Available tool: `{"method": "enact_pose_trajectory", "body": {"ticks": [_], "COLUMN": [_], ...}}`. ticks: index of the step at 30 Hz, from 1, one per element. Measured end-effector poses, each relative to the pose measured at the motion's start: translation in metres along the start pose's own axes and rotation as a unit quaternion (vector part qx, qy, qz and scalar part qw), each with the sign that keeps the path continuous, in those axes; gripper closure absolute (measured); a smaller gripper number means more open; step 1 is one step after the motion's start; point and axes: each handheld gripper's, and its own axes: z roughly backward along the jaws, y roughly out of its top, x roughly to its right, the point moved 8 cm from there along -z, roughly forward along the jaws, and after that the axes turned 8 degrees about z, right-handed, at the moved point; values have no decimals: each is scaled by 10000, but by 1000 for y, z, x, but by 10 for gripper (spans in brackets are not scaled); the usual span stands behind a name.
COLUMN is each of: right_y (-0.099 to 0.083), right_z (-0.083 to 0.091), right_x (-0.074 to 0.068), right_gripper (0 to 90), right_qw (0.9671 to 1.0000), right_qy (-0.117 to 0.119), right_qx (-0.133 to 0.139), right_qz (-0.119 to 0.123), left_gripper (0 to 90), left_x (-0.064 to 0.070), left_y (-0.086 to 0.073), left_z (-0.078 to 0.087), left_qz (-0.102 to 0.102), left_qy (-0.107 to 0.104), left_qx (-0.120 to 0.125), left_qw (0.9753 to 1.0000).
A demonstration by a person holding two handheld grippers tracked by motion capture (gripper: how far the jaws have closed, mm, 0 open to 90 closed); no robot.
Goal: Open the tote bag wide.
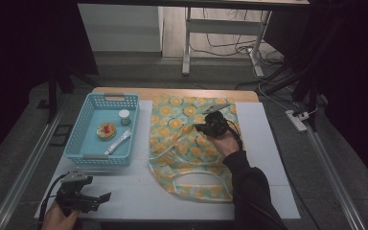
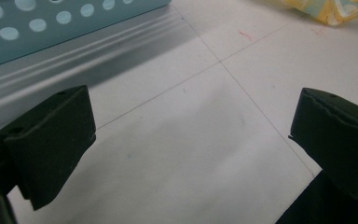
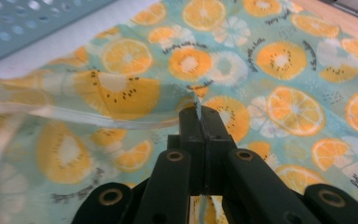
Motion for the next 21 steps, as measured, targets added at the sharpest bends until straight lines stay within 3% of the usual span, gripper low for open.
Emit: {"method": "enact_pose_trajectory", "body": {"ticks": [6,15,19,21], "right_y": [-14,-33,-38,-38], "right_z": [-13,-31,-35,-34], "right_x": [3,8,9,11], "right_gripper": [889,884,864,807], "right_qw": [9998,9988,9983,9983], "right_qy": [103,-8,-51,-60], "right_qx": [-141,-476,-569,-565], "right_qz": [-36,-71,-64,-147], "left_gripper": [5,8,9,10], "left_x": [0,0,0,1], "left_y": [0,0,0,0], "left_z": [0,0,0,0], "left_qz": [-7,-6,-20,-22], "left_qy": [3,-3,-8,-9], "left_qx": [7,11,2,1], "left_qw": [10000,10000,10000,10000]}}
